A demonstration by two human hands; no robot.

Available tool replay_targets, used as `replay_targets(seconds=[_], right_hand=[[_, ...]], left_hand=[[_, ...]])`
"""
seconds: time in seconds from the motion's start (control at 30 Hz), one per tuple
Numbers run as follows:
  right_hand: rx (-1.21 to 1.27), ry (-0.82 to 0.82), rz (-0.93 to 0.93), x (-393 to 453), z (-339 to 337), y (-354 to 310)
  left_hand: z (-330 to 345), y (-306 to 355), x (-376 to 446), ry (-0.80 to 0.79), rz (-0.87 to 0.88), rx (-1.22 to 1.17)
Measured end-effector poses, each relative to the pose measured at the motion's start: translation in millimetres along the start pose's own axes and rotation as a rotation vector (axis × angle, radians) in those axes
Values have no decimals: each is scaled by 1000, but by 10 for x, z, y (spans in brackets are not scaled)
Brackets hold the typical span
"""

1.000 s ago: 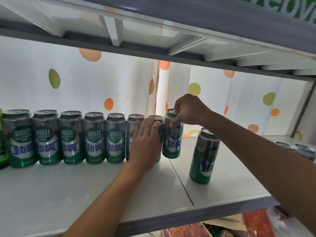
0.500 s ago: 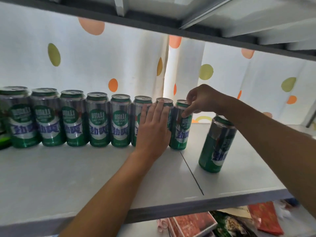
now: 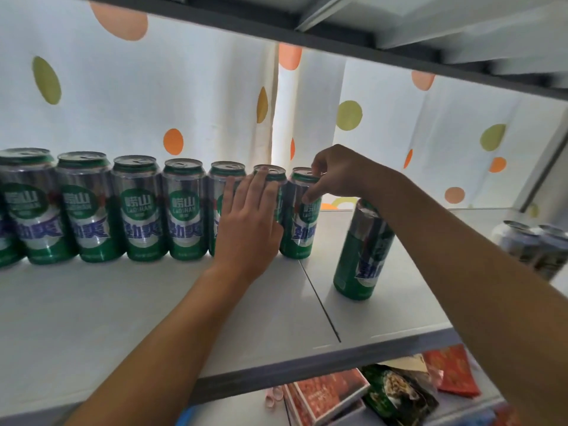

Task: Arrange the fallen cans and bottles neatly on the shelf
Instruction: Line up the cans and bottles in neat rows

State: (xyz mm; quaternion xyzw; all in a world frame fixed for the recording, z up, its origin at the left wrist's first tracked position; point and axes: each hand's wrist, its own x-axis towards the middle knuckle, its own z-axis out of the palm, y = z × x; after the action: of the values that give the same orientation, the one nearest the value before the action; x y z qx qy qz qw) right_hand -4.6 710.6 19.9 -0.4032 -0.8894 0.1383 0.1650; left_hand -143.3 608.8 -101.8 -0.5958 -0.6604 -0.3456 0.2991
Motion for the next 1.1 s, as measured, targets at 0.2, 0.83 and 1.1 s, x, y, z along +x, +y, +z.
replay_targets(seconds=[0.2,0.83,1.1], right_hand=[[-73,2,20,-20,-16,-59],[242,514,-95,-1174,37,456],[422,470,-59,-1300,197,671]], left_hand=[[-24,35,-65,68,45,-155],[-20,342,-283,-180,265,-305],[77,364,-313,-233,242,-300]])
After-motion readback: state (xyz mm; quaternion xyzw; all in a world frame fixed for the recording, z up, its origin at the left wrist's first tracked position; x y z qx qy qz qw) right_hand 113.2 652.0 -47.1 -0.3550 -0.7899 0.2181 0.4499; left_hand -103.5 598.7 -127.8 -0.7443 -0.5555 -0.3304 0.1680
